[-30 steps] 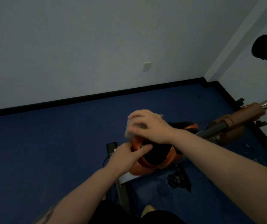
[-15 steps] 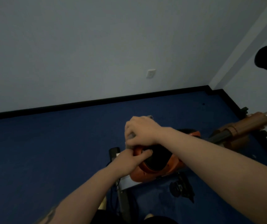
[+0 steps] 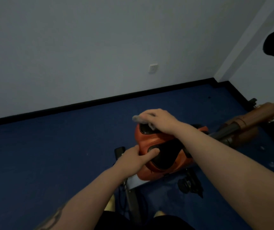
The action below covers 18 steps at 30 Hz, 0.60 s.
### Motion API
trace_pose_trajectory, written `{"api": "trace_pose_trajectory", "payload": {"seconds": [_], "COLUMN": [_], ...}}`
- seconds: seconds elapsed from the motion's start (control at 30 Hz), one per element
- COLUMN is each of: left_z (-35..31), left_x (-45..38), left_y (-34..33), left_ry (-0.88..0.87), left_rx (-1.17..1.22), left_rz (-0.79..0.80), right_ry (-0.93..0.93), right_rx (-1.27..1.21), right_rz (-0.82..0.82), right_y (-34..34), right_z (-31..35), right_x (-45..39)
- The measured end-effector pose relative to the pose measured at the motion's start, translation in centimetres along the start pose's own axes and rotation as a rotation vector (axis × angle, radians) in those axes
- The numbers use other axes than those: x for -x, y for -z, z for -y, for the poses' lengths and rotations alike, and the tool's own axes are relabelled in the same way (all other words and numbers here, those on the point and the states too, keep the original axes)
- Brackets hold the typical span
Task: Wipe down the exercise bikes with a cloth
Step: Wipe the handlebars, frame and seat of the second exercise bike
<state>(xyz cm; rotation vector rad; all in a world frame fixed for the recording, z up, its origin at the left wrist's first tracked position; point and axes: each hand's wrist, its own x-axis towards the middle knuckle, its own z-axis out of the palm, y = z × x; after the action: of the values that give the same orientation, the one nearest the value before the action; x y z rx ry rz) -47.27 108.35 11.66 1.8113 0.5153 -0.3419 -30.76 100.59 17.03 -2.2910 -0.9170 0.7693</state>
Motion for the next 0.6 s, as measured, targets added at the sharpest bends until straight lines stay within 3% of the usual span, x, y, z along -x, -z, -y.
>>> {"api": "trace_pose_trajectory", "payload": {"seconds": [0.07,0.17,0.23,0.33,0.43,0.5,0.6], "left_z": [0.1,0.2,0.0,-0.4,-0.9,-1.1,-1.2], "left_x": [0.0,0.3,0.4,0.2,0.0,0.0,0.3], "left_y": [-0.1,-0.1,0.0,0.6,1.0,1.1,1.2], "left_ry": [-0.039,-0.118,-0.184,-0.361,-0.434,-0.455,-0.444], "left_rx": [0.011,0.027,-0.046,-0.231,-0.234,-0.181,-0.162], "left_rz": [-0.054,-0.205,-0.302,-0.382,-0.394,-0.409,-0.417], "right_ry": [-0.031,0.193,0.245,-0.039,-0.343,-0.285,-0.043], "right_rx": [0.092,0.205,0.205,0.248,0.398,0.326,0.227], "right_rz": [-0.098,-0.194,-0.198,-0.301,-0.401,-0.412,-0.319], "right_y": [-0.3,-2.0,-1.5,-0.1,-0.7,-2.6,-3.9], "right_z": [-1.5,-2.7,-3.7,-5.0,-3.7,-1.6,-0.1], "right_x": [1.0,4.2,5.1,5.0,3.2,2.0,1.6]}}
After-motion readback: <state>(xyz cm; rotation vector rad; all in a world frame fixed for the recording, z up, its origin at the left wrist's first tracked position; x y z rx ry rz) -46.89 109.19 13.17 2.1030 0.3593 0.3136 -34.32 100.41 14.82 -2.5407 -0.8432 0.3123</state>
